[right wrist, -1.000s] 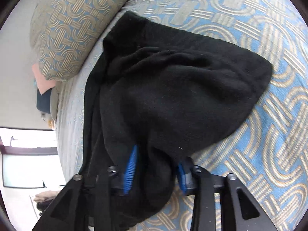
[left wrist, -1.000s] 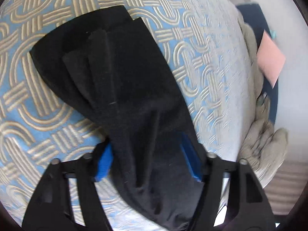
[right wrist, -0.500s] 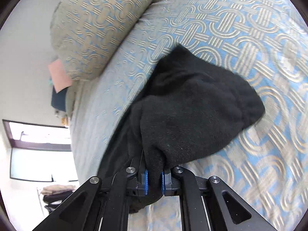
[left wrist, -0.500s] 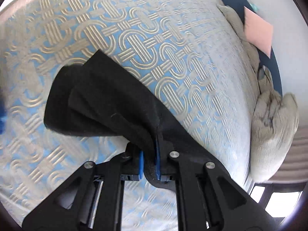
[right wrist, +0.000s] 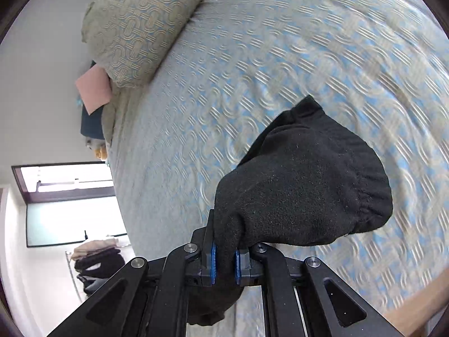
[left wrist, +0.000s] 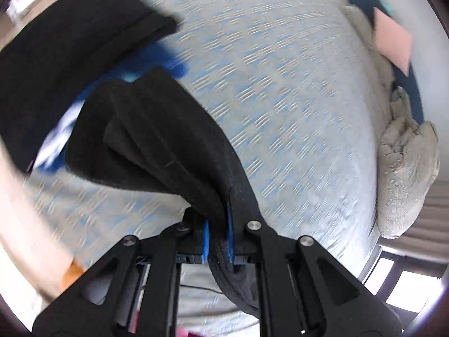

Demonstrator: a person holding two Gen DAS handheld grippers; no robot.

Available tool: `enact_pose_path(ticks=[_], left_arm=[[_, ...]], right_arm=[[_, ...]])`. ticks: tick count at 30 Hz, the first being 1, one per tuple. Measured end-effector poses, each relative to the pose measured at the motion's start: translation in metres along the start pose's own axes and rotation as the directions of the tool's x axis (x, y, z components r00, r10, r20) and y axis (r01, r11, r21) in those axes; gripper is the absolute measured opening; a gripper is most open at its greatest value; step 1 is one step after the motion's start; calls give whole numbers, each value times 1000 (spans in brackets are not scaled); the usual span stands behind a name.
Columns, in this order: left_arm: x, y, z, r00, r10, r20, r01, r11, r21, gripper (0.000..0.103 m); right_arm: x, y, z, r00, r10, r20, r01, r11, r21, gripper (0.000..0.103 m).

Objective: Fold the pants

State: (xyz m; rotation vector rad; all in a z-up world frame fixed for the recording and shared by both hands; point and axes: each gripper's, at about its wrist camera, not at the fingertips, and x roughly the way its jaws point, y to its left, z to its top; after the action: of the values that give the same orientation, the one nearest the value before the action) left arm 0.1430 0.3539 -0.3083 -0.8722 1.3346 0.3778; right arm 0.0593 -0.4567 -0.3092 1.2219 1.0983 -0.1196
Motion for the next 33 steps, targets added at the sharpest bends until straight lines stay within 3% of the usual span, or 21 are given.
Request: enact_pose_path(ticks=[3,8,12,17,19,23,26,27,28,30,31,33], left_arm=[[-27,20,-18,1000,16,10,-16,1000,-15,11],[-97,23,-43,995,7,97,-10,1000,28,11],[-99,23,-30,996,-26,83,24,999,28,11],[-57,4,-3,994,-57,92,46,992,115,12],[-27,2,9,995,-30,97,16,989,145,12],[57,28,25,998,56,-12,-55,993,100,14],[129,55,30,979,157,-129,-152,987,46,15],[143,58,29,969,201,-142,-195,979,58,22],[148,57,26,968,224,-111,-217,973,76,22],[144,48,22,963,262,-65,-254,961,110,26],[141,40,17,953,300,-38,-292,944,151,32],[137,31,11,923,386,-9,-376,905,200,70]], right_arm=[[-35,5,-24,1000,-19,-4,19,1000,-23,8],[-94,25,-58,999,2,37,2,994,-110,8],[-94,30,-50,999,32,38,-27,993,-111,8],[-51,57,-35,993,51,105,-25,971,-237,8],[-31,50,-40,992,35,120,-2,965,-262,8],[30,-14,-32,996,-64,57,72,987,-143,8],[80,-83,-21,990,-142,3,142,989,-25,9],[88,-93,-19,987,-158,-9,158,987,-15,12],[97,-106,-19,986,-164,-20,164,987,-1,17],[98,-123,-25,996,-94,-7,94,995,-17,24],[95,-126,-27,997,-80,3,80,996,-34,34],[82,-133,-38,997,-66,42,70,993,-90,43]])
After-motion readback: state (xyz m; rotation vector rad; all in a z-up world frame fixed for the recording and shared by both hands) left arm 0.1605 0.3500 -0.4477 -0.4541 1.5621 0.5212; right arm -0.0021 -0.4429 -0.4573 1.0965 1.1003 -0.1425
